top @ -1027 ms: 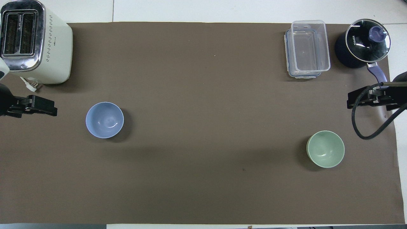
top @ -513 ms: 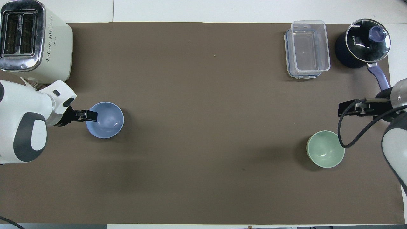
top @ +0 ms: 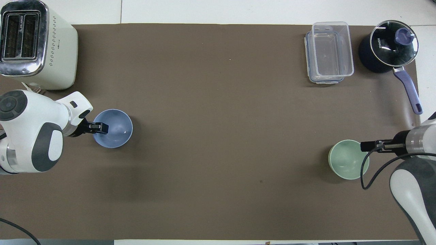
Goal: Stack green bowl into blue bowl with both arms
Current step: 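Grasp the blue bowl with the left gripper while the right gripper grasps the green bowl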
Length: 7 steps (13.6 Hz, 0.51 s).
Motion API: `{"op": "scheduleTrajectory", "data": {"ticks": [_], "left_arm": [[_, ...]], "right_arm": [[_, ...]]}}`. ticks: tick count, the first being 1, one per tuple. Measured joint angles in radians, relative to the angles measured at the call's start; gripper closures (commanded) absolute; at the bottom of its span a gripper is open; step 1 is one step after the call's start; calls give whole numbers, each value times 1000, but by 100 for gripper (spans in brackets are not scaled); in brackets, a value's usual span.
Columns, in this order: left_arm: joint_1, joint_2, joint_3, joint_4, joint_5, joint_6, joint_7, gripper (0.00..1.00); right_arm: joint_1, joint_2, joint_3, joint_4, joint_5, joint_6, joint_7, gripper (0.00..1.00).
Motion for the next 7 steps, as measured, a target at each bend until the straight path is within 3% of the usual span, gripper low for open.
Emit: {"op": "scheduleTrajectory", "data": {"ticks": [1,7], "left_arm": [[0,0,0,-4,1,1,4,100],[-1,0,-5,21,0,-31,-2,100]], "right_arm": [[-16,7,0,-33,0,38,-20,0],[-70,93,-1,-113,0,181,-77,0]]}}
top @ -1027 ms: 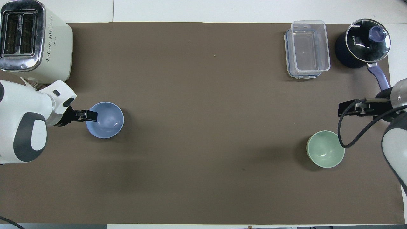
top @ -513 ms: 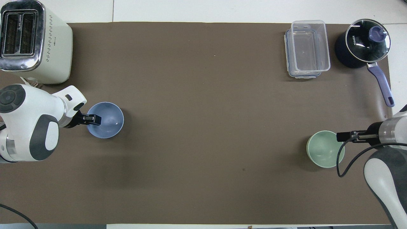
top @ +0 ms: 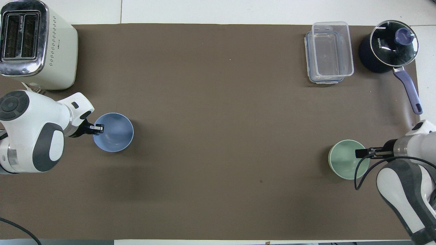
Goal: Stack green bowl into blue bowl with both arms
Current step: 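Grasp the blue bowl with the left gripper while the right gripper grasps the green bowl, then slide the blue bowl toward the table center while the right gripper lifts the green bowl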
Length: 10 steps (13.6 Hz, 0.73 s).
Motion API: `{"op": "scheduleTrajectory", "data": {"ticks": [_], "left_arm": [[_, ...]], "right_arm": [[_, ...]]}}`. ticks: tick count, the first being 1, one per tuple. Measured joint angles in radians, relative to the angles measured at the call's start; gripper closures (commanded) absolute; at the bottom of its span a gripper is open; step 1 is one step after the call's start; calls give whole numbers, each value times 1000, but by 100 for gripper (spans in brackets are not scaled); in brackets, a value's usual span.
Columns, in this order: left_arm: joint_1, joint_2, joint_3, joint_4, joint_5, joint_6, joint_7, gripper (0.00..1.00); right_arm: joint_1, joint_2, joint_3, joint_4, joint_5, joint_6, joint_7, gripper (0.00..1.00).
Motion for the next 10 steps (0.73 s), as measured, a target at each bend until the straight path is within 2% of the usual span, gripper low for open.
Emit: {"op": "scheduleTrajectory", "data": {"ticks": [2,3,4,5,7,10], "left_arm": [[-5,10,-2,77,-15,-100,-39,100],[-26,22,-2,147,-49,-167,-80,100],[-60,38,-4,221,-83,-225,-145,100],[-111,54,-6,283,-105,-261,-238,100],[-262,84,-12,339,-129,-258,-447,100],[-500,119,-19,307,-134,-153,-672,100]], "right_arm": [[-19,35,-1,-22,0,52,-26,4],[-26,48,-1,-32,0,66,-33,37],[-29,54,-1,-38,0,71,-34,83],[-29,55,0,-41,0,71,-34,100],[-26,55,1,-41,0,65,-35,100],[-24,53,6,-39,0,59,-35,100]]}}
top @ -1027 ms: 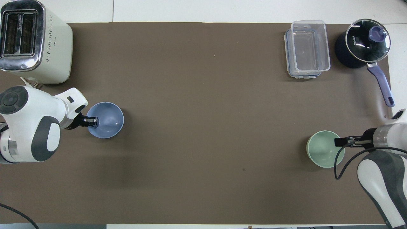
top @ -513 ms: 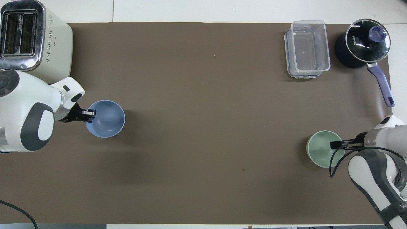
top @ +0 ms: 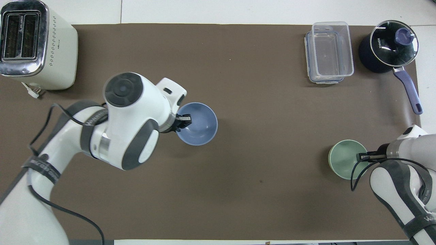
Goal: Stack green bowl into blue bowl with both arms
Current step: 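Slide the blue bowl toward the table center while the right gripper lifts the green bowl, then release the blue bowl with the left gripper while the right gripper carries the green bowl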
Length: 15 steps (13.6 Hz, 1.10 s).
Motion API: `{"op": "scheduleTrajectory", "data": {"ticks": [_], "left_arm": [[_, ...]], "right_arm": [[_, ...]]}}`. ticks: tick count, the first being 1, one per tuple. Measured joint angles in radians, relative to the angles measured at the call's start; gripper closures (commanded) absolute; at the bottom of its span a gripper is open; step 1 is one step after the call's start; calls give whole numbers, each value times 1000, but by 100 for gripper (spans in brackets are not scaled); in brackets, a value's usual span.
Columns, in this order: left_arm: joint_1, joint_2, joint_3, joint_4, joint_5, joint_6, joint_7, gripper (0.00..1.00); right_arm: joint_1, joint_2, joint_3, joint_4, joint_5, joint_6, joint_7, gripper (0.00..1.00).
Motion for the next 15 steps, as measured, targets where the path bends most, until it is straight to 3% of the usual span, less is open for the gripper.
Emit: {"op": "scheduleTrajectory", "data": {"ticks": [3,6,7,8,12,15], "left_arm": [[-102,32,0,-60,-31,103,-64,100],[-111,59,5,-78,-33,147,-72,97],[-111,64,8,-80,-33,148,-72,16],[-111,67,9,-83,-33,148,-71,0],[-103,51,20,-71,-34,130,-71,0],[18,1,31,19,-33,-40,5,0]], "right_arm": [[2,-22,6,24,1,-46,0,100],[3,-47,11,91,1,-110,0,100],[5,-50,18,123,1,-140,0,100],[16,-51,25,152,8,-164,0,100],[127,-79,36,187,119,-217,12,100],[245,-88,38,188,127,-221,69,100]]}}
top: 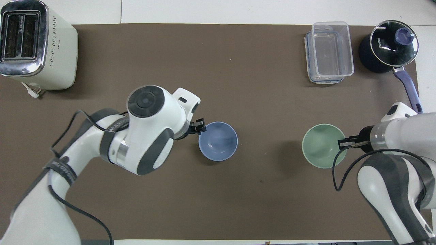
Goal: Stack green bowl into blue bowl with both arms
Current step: 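Release the blue bowl with the left gripper while the right gripper carries the green bowl, then lower the green bowl into the blue bowl with the right gripper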
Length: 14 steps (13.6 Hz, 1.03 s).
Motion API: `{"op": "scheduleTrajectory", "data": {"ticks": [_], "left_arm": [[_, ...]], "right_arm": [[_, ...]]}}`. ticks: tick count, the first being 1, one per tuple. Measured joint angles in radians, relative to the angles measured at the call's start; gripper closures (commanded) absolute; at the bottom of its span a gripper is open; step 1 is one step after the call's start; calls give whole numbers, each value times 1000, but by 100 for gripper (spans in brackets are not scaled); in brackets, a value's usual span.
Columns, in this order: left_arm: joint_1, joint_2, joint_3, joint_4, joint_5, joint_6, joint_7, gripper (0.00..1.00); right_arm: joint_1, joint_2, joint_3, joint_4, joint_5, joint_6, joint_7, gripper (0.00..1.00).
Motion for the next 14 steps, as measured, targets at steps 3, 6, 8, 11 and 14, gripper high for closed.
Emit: {"op": "scheduleTrajectory", "data": {"ticks": [3,6,8,11,14], "left_arm": [[217,-41,12,66,13,-163,266,0],[418,-74,16,67,17,-236,544,0],[475,-107,17,77,54,-268,606,0],[473,-145,6,203,107,-437,609,0],[472,-159,2,303,139,-543,608,0]], "right_arm": [[177,1,4,8,30,11,167,100],[343,38,7,50,36,77,338,100],[398,104,7,133,36,91,421,100],[445,216,6,260,37,91,528,100],[489,281,6,294,37,126,615,100]]}}
